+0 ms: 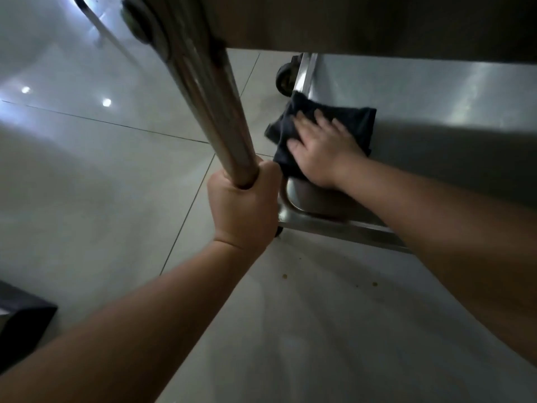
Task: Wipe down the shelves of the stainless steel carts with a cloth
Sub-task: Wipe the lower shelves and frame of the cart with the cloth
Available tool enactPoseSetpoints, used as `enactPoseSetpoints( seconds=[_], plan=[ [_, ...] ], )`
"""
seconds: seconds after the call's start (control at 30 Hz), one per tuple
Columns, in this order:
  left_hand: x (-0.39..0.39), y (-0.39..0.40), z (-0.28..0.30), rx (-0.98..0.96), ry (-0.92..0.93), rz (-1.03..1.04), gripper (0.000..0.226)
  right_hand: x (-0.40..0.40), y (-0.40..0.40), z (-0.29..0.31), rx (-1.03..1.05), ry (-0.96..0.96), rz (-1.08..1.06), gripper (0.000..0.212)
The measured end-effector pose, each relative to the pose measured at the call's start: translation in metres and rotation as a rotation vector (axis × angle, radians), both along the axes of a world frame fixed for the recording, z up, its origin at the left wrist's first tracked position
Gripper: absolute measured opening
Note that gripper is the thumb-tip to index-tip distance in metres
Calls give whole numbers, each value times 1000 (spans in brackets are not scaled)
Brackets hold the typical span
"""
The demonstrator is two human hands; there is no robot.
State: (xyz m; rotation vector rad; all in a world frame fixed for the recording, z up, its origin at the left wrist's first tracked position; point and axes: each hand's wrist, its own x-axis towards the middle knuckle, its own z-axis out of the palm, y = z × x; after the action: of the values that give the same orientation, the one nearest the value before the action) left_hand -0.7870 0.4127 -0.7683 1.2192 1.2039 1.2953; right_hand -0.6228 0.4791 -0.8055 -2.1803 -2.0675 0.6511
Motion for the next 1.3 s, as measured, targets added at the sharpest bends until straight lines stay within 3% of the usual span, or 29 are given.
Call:
enactPoseSetpoints(
  seconds=[0.2, 0.4, 0.47, 0.53, 0.63, 0.7, 0.77, 0.97, 1.13, 1.3],
  plan=[
    [1, 1, -2, 37, -4, 13, 22, 8, -116, 1, 20, 34, 407, 61],
    [-1, 0, -3, 45, -5, -17, 28, 67, -122, 5, -61, -60, 669, 62],
    [1, 1, -2, 32, -8, -12, 30, 72, -99, -2, -45, -84, 561, 67],
    [4, 2, 1, 15, -24, 6, 32, 64, -62, -6, 0, -98, 308, 72],
    [5, 3, 3, 7, -21, 11, 32, 36, 3, -5, 0, -92, -43, 69],
    [4, 2, 4, -5, -10, -5, 26, 12, 32, -3, -14, -67, -152, 67],
    [3, 2, 4, -27, -18, -5, 19, -10, 38, -2, -22, -64, -137, 65],
    [0, 3, 6, -41, -3, 13, 18, -35, -44, -3, 22, 25, 246, 61],
    [-2, 0, 8, -79, 53, 23, 16, -21, -90, -7, 52, 20, 215, 65],
    [-7, -4, 5, -63, 319, 82, 31, 33, -129, -12, 65, -50, 246, 71]
  ],
)
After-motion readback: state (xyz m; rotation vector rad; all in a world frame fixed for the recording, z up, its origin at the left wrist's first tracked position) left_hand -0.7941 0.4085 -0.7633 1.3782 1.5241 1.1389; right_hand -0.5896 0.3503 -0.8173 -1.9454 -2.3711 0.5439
